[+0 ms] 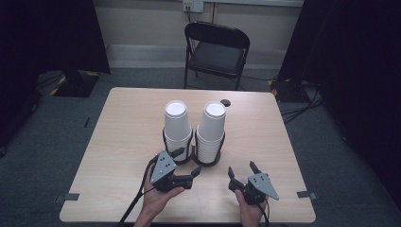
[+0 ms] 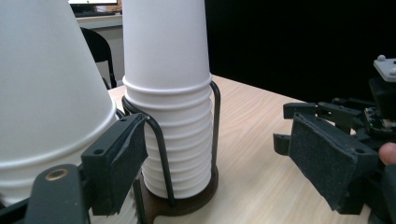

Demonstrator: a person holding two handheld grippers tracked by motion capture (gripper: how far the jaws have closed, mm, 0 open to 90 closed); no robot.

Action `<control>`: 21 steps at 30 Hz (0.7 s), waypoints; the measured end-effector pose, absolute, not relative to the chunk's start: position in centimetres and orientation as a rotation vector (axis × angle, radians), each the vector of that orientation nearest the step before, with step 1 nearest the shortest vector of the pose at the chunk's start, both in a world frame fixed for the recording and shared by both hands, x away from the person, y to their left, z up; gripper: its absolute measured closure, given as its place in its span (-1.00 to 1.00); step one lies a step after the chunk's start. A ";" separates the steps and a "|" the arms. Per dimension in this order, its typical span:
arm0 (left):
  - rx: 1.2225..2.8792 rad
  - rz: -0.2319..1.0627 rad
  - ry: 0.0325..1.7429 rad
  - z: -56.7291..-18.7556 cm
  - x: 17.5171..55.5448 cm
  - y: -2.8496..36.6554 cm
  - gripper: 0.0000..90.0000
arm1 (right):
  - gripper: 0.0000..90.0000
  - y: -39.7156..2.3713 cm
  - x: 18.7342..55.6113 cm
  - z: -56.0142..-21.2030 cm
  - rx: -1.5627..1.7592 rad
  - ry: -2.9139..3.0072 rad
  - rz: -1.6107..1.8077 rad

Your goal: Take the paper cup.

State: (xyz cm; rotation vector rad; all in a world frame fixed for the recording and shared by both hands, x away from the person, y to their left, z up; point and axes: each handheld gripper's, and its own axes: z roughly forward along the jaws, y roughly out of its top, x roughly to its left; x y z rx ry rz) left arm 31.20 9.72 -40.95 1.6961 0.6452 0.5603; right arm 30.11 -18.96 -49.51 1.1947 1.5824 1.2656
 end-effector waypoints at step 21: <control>1.690 0.603 0.569 -37.0 33.6 7.8 -0.58 | -0.60 -19.0 30.1 -49.5 1.198 1.578 1.267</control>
